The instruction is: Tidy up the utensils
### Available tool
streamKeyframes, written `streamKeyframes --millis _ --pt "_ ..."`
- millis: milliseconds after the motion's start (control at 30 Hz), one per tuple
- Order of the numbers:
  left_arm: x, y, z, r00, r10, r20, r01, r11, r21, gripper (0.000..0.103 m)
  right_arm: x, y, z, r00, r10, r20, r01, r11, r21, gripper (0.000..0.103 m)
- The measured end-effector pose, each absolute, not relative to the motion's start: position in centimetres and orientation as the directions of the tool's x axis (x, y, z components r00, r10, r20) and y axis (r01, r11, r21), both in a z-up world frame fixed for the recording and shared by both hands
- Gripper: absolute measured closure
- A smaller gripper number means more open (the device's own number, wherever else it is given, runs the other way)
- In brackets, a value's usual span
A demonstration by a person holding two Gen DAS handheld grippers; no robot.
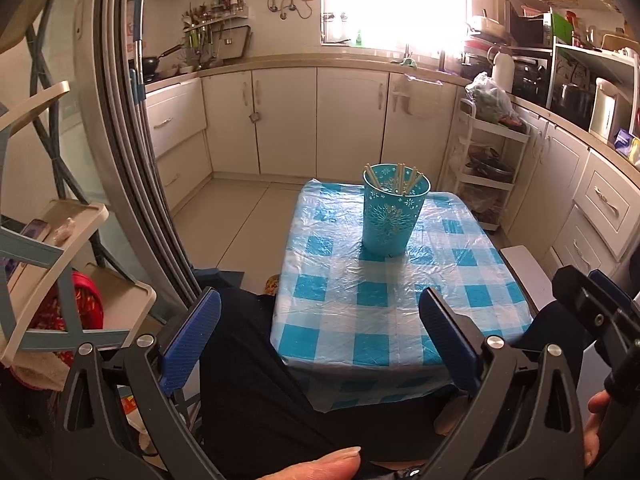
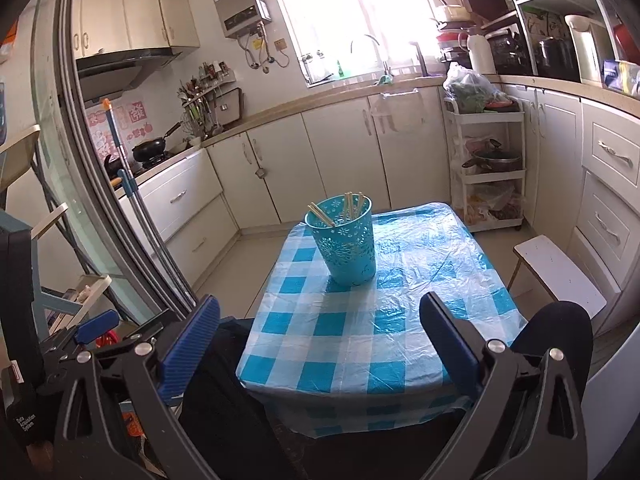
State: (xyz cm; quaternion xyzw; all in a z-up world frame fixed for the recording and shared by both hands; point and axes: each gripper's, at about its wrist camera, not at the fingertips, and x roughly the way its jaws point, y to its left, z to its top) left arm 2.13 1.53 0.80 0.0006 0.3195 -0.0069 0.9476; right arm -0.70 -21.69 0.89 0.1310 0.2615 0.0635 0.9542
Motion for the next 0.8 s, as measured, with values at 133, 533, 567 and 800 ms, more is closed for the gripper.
streamKeyframes --millis 133,533,567,800 --pt "1.5 1.4 1.2 0.804 -0.013 -0.595 0.021 1.000 0.006 0.008 -1.2 -21.4 1.2 0.857 0.195 -0.478 -0.064 0.959 0.275 0.007" --pt "0.8 1.5 1.6 0.811 -0.011 -0.584 0.021 1.000 0.011 0.008 -1.8 -20.6 1.5 0.859 0.197 -0.473 -0.083 0.965 0.250 0.007" --pt "0.8 1.4 1.6 0.811 -0.011 -0.585 0.022 1.000 0.012 0.008 -1.8 -20.6 1.5 0.859 0.196 -0.473 -0.083 0.965 0.250 0.007" --pt "0.7 1.2 1.6 0.810 -0.015 -0.586 0.028 1.000 0.013 0.008 -2.0 -20.6 1.5 0.861 0.192 -0.470 -0.081 0.966 0.246 0.007"
